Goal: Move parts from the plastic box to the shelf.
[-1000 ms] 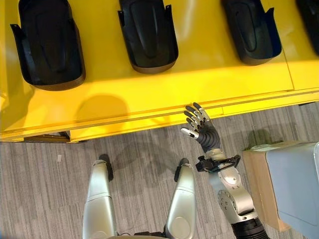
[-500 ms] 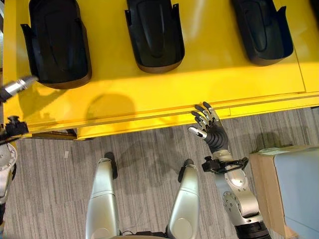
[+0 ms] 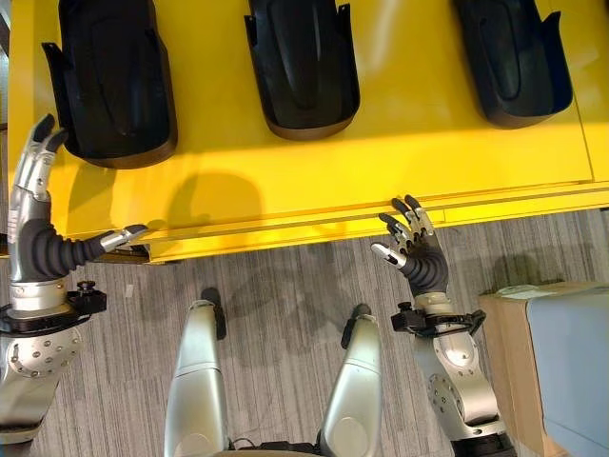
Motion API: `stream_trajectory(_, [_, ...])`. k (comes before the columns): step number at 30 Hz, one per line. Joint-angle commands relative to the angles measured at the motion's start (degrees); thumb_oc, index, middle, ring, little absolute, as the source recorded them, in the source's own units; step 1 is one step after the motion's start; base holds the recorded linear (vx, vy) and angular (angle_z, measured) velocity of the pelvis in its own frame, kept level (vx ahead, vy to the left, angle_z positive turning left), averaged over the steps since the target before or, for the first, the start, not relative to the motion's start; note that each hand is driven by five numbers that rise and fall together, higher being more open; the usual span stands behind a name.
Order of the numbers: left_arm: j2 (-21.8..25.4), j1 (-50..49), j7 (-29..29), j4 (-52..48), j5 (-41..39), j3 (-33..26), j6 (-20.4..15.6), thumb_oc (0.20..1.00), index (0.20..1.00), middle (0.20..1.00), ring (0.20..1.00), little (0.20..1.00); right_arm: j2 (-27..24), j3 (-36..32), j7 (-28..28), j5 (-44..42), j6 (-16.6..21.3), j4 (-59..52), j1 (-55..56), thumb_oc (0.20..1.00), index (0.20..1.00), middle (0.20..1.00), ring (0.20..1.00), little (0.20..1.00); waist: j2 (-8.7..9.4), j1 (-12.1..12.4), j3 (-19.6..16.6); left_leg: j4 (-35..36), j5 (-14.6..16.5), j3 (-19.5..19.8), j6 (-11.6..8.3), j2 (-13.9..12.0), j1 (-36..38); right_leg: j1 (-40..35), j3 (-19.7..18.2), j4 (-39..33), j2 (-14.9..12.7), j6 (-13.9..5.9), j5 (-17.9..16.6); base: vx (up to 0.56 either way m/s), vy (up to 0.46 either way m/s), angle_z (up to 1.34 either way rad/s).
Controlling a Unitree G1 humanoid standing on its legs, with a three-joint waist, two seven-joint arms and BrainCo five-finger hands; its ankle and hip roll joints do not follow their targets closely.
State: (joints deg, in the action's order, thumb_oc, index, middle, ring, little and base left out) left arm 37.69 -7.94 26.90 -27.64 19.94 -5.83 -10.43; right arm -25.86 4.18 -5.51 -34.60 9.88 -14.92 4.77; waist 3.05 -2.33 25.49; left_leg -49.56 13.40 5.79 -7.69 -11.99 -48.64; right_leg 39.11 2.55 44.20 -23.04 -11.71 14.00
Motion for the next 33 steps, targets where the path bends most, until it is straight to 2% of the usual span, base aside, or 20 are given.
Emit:
stream_trajectory(1, [2.54, 2.94, 1.41, 1.73, 3.58, 3.32, -1.31, 1.0, 1.0, 1.0, 1.0, 1.0, 0.36, -2.75, -1.55, 1.87, 4.95, -2.49, -0.89, 1.0, 1.0, 1.0, 1.0, 1.0, 1.08, -0.27, -1.41, 1.71, 1.07, -0.62, 2.37, -1.02, 1.84, 0.44, -0.46, 4.93, -0.54, 5.43, 5.29, 0.0, 0.0, 0.0])
stream_trajectory(9, [2.35, 6.05, -0.36, 7.78, 6.56, 9.84, 0.68, 1.0, 1.0, 1.0, 1.0, 1.0, 0.91, -1.86, -2.63, 2.15, 5.06, -1.78, -1.13, 1.0, 1.0, 1.0, 1.0, 1.0, 1.54, -0.92, -0.7, 1.44, 1.21, -0.73, 2.57, -1.04, 1.86, 0.53, -0.6, 5.16, -0.22, 5.63, 5.3, 0.0, 0.0, 0.0])
stream_trajectory(16, [2.34, 6.34, -1.68, 10.93, 8.41, 13.02, 1.59, 1.0, 1.0, 1.0, 1.0, 1.0, 1.38, -1.95, -3.5, 2.7, 5.26, -1.61, -1.5, 1.0, 1.0, 1.0, 1.0, 1.0, 1.63, -1.07, -0.29, 1.28, 1.35, -0.9, 2.65, -1.08, 1.86, 0.65, -0.82, 5.34, 0.06, 5.69, 5.45, 0.0, 0.0, 0.0])
stream_trajectory(26, [2.27, 5.88, -2.2, 12.96, 9.44, 13.65, 2.16, 1.0, 1.0, 1.0, 1.0, 1.0, 1.68, -1.54, -4.0, 2.8, 5.14, -1.29, -2.44, 1.0, 1.0, 1.0, 1.0, 1.0, 1.53, -1.01, 0.45, 0.62, 1.63, -0.8, 2.92, -0.92, 1.45, 1.12, -1.05, 6.0, 0.22, 5.77, 5.8, 0.0, 0.0, 0.0])
stream_trajectory(33, [1.4, 4.84, -1.26, 13.73, 9.31, 11.71, 2.96, 1.0, 1.0, 1.0, 1.0, 1.0, 2.14, -1.67, -4.65, 2.93, 4.9, -0.9, -2.88, 1.0, 1.0, 1.0, 1.0, 1.0, 1.43, -0.87, 0.7, 0.48, 1.74, -0.71, 3.02, -0.82, 1.32, 1.16, -0.98, 6.14, 0.36, 5.87, 5.95, 0.0, 0.0, 0.0])
